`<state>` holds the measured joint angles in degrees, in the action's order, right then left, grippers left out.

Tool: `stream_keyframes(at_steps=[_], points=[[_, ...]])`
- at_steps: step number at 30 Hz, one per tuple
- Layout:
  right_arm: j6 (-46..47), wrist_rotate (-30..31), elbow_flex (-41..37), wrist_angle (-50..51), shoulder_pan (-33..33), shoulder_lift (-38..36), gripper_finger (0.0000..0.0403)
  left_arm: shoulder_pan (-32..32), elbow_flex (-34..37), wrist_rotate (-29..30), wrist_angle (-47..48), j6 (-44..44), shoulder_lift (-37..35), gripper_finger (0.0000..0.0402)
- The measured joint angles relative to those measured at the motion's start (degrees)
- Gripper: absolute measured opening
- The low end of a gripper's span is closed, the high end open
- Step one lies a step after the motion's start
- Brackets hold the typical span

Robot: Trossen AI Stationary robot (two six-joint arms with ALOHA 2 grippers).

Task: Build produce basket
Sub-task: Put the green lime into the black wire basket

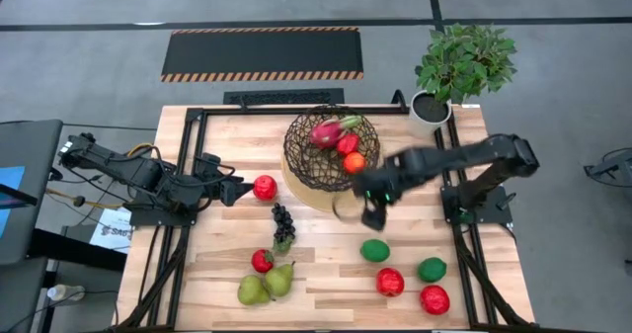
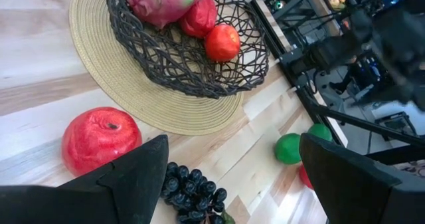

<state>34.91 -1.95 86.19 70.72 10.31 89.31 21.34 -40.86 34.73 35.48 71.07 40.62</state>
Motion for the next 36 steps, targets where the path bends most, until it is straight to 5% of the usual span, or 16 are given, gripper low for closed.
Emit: stream_keyframes(at_steps=[8, 18, 30, 36], points=[[8.5, 0.2, -13.4, -9.7, 12.5, 1.7, 0.0373, 0.0, 0.0, -1.0, 0.1, -1.4, 0.0, 0.0324], [6.1, -0.6, -21.5, -22.6, 12.9, 5.4, 0.0372, 0.0, 0.0, -1.0, 1.2, -1.4, 0.0, 0.0324], [-1.4, -4.0, -22.1, -24.2, 12.6, 14.5, 0.037, 0.0, 0.0, -1.1, 1.2, -1.0, 0.0, 0.0324], [-2.0, -4.0, -22.0, -23.7, 11.8, 14.9, 0.0319, 0.0, 0.0, -1.1, 1.2, -0.5, 0.0, 0.0324]])
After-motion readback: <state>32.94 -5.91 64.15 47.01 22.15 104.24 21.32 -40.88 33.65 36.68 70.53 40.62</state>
